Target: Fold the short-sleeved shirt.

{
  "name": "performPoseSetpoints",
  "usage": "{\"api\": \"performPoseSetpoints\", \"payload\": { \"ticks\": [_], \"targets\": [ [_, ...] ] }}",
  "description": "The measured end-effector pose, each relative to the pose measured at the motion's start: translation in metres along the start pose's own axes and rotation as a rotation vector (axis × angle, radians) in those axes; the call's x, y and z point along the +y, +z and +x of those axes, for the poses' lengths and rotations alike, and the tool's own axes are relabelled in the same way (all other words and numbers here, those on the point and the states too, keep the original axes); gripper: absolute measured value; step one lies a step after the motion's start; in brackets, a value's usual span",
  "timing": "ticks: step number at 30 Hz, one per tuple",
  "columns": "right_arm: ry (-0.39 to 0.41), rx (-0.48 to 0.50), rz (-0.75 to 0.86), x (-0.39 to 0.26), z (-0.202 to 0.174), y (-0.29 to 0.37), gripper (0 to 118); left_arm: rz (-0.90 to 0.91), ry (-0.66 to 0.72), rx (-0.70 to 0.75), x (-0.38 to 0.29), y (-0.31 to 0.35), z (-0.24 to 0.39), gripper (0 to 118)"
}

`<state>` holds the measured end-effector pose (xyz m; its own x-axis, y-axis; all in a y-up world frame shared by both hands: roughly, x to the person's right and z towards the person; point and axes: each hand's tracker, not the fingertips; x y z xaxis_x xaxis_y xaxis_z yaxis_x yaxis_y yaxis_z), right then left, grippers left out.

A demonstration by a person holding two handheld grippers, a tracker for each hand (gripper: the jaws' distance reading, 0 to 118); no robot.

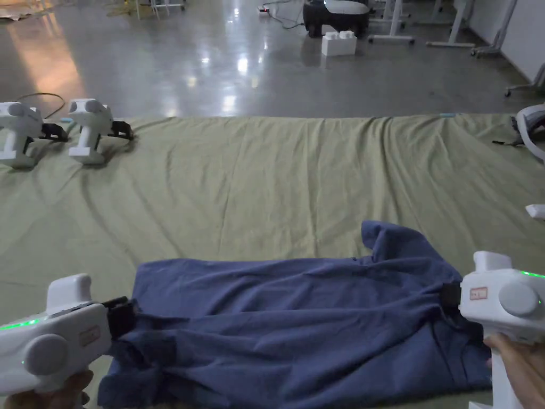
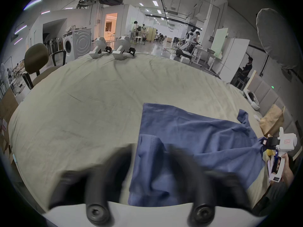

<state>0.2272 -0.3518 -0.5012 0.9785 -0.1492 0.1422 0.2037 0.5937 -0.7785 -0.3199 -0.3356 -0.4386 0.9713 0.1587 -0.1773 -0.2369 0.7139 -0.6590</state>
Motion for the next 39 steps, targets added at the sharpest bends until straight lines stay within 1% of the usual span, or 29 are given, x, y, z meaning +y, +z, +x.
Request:
{"api": "performPoseSetpoints", "payload": {
  "ticks": [1, 2, 3, 4, 5, 6, 8, 10, 11, 13, 15, 16, 17, 18, 19, 20, 22, 23, 25, 26, 27, 28, 29, 30, 31, 32, 33, 37, 39],
  "targets": [
    [-0.03, 0.008, 0.002, -0.005, 0.006, -0.001, 75, -0.035, -0.007, 0.009, 0.002, -0.004, -0.003, 108],
    [-0.056, 0.024, -0.006, -0.007, 0.01, 0.002, 95, -0.023, -0.002, -0.002, 0.003, -0.011, -0.014, 108],
    [-0.077, 0.05, 0.02, -0.012, 0.018, 0.011, 98, 0.0, 0.001, -0.007, 0.004, -0.005, -0.019, 108],
    [-0.084, 0.088, 0.069, -0.015, 0.023, 0.024, 98, 0.005, -0.001, -0.005, 0.007, 0.006, -0.022, 108],
    [-0.074, 0.111, 0.096, -0.018, 0.025, 0.038, 98, 0.035, 0.002, -0.008, 0.008, 0.018, -0.024, 108],
    [-0.031, 0.134, 0.134, -0.022, 0.025, 0.059, 98, 0.095, 0.009, -0.036, 0.005, 0.042, -0.024, 108],
    [0.048, 0.122, 0.247, -0.032, 0.02, 0.108, 98, 0.196, -0.016, -0.092, 0.002, 0.088, -0.023, 108],
    [0.115, 0.173, 0.361, -0.047, 0.014, 0.164, 98, 0.31, -0.084, -0.105, -0.005, 0.149, -0.011, 108],
    [0.119, 0.182, 0.421, -0.054, 0.01, 0.187, 98, 0.36, -0.114, -0.109, -0.009, 0.174, -0.005, 108],
    [0.144, 0.247, 0.531, -0.074, -0.001, 0.243, 98, 0.477, -0.166, -0.104, -0.018, 0.228, 0.011, 108],
    [0.171, 0.248, 0.641, -0.09, -0.011, 0.279, 98, 0.55, -0.179, -0.074, -0.026, 0.271, 0.028, 108],
    [0.201, 0.265, 0.667, -0.099, -0.017, 0.3, 98, 0.583, -0.177, -0.058, -0.031, 0.289, 0.035, 107],
    [0.222, 0.266, 0.7, -0.107, -0.023, 0.314, 98, 0.6, -0.176, -0.073, -0.034, 0.304, 0.04, 107],
    [0.231, 0.248, 0.735, -0.116, -0.03, 0.329, 97, 0.621, -0.168, -0.112, -0.038, 0.318, 0.046, 105],
    [0.266, 0.234, 0.748, -0.122, -0.042, 0.345, 94, 0.642, -0.151, -0.136, -0.044, 0.332, 0.05, 100],
    [0.294, 0.216, 0.78, -0.13, -0.047, 0.354, 85, 0.651, -0.153, -0.137, -0.048, 0.342, 0.054, 85],
    [0.328, 0.172, 0.834, -0.143, -0.058, 0.37, 31, 0.663, -0.177, -0.139, -0.056, 0.359, 0.064, 25],
    [0.315, 0.156, 0.851, -0.146, -0.062, 0.373, 9, 0.68, -0.207, -0.139, -0.059, 0.364, 0.068, 4],
    [0.326, 0.158, 0.901, -0.156, -0.068, 0.384, 4, 0.698, -0.285, -0.161, -0.068, 0.375, 0.076, 2],
    [0.337, 0.109, 0.934, -0.16, -0.074, 0.387, 2, 0.702, -0.272, -0.129, -0.072, 0.378, 0.076, 2],
    [0.375, 0.054, 0.975, -0.164, -0.067, 0.383, 2, 0.713, -0.283, -0.14, -0.076, 0.381, 0.077, 2],
    [0.412, 0.016, 0.99, -0.166, -0.071, 0.384, 2, 0.725, -0.292, -0.157, -0.079, 0.384, 0.077, 2],
    [0.426, -0.012, 1.009, -0.168, -0.074, 0.386, 2, 0.721, -0.286, -0.15, -0.08, 0.386, 0.079, 2],
    [0.451, -0.019, 1.014, -0.172, -0.075, 0.387, 2, 0.708, -0.291, -0.159, -0.081, 0.388, 0.082, 2],
    [0.455, -0.044, 1.048, -0.176, -0.074, 0.387, 2, 0.712, -0.301, -0.166, -0.085, 0.388, 0.083, 2],
    [0.48, -0.061, 1.046, -0.178, -0.076, 0.388, 2, 0.717, -0.312, -0.16, -0.089, 0.389, 0.086, 2],
    [0.487, -0.084, 1.073, -0.181, -0.076, 0.389, 2, 0.713, -0.319, -0.157, -0.09, 0.391, 0.087, 2],
    [0.519, -0.113, 1.087, -0.189, -0.075, 0.392, 2, 0.697, -0.326, -0.168, -0.095, 0.393, 0.089, 2],
    [0.51, -0.091, 1.086, -0.191, -0.073, 0.392, 2, 0.698, -0.33, -0.174, -0.096, 0.392, 0.088, 2]
  ]
}}
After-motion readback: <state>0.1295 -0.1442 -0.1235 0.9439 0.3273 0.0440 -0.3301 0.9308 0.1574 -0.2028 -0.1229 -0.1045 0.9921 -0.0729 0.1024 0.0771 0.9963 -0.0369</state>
